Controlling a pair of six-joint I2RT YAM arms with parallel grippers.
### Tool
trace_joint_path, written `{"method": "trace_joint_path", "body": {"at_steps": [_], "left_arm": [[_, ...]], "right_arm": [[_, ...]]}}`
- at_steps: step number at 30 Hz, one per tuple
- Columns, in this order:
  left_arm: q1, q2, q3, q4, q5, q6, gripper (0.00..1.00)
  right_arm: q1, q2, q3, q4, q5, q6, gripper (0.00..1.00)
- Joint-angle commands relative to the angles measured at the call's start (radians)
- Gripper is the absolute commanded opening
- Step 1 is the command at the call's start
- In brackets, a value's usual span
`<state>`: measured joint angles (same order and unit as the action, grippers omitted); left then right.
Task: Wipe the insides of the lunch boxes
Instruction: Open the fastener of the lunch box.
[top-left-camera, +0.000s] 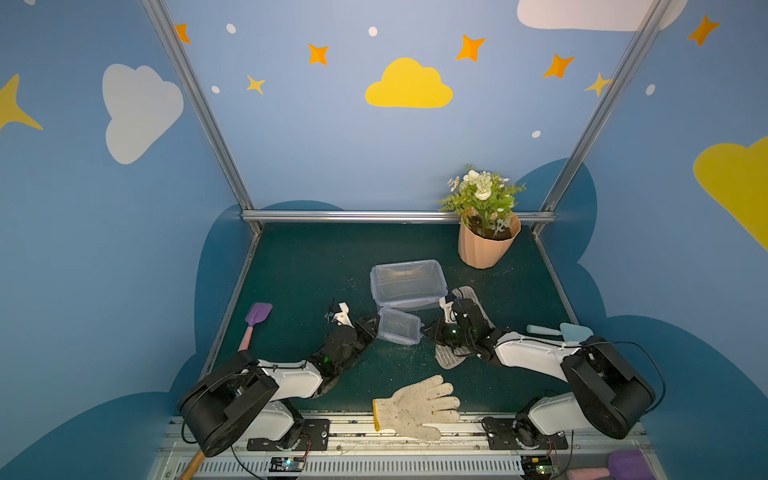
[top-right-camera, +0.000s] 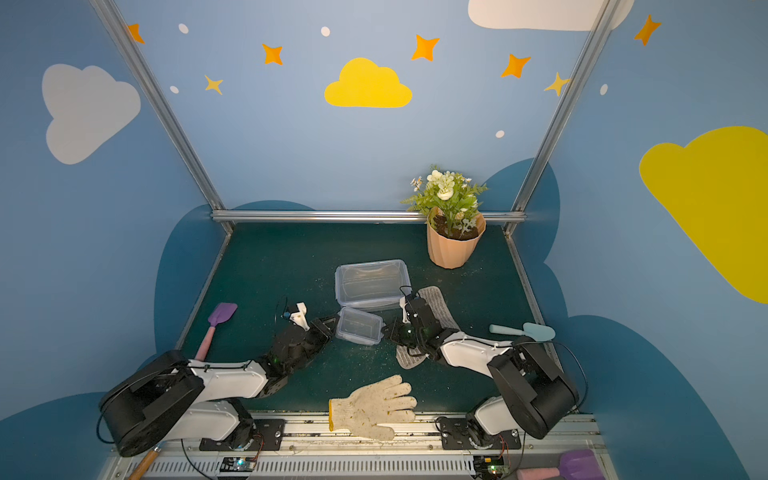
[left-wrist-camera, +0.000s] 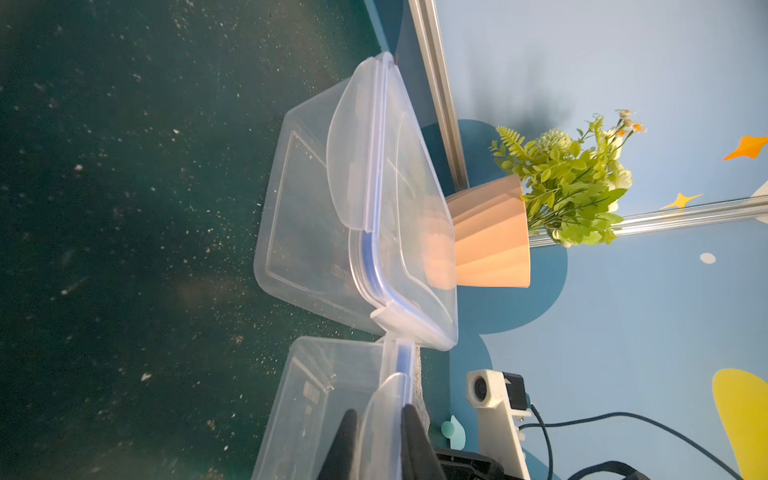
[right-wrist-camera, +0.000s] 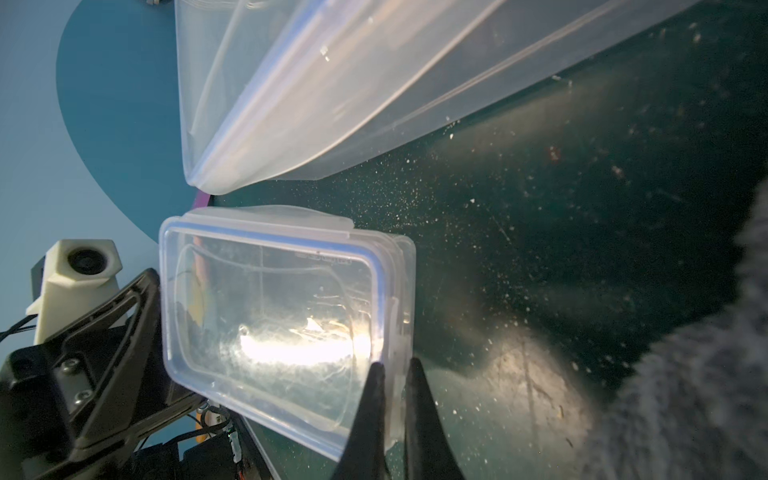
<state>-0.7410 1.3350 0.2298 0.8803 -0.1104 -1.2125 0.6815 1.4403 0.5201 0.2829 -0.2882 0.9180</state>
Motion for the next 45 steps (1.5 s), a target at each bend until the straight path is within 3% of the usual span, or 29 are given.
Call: {"method": "trace_joint_path", "body": {"at_steps": [1,5,17,23,29,33,38,41,42,45], "left_arm": [[-0.021,-0.042,0.001,-0.144,0.081,0.024,0.19],[-0.021,-0.085,-0.006,-0.170,0.069,0.034,0.24],[-0.021,-0.090,0.008,-0.245,0.071,0.040,0.16],[-0.020,-0.135,0.044,-0.439,0.077,0.070,0.11],[-0.019,-0.148,0.090,-0.600,0.100,0.104,0.13],[-0.018,-0.114,0.162,-0.741,0.121,0.158,0.24],[-0.014,-0.102,0.173,-0.750,0.142,0.169,0.62],[-0.011,-0.133,0.182,-0.786,0.135,0.178,0.82],[-0.008,-0.148,0.181,-0.799,0.132,0.179,0.89],[-0.005,-0.190,0.183,-0.838,0.127,0.184,0.98]], "right_arm": [[0.032,0.006,0.000,-0.133,-0.018,-0.027,0.00],[0.037,0.002,0.014,-0.142,-0.019,-0.032,0.00],[0.050,-0.006,0.031,-0.196,-0.005,-0.045,0.00],[0.053,-0.022,0.044,-0.250,0.009,-0.065,0.00],[0.058,-0.023,0.062,-0.272,0.015,-0.077,0.00],[0.062,-0.025,0.075,-0.288,0.020,-0.088,0.00],[0.062,-0.026,0.088,-0.305,0.031,-0.102,0.00],[0.060,-0.020,0.095,-0.308,0.029,-0.107,0.22],[0.061,-0.018,0.099,-0.310,0.026,-0.109,0.35],[0.050,-0.010,0.116,-0.317,0.017,-0.120,0.57]]}}
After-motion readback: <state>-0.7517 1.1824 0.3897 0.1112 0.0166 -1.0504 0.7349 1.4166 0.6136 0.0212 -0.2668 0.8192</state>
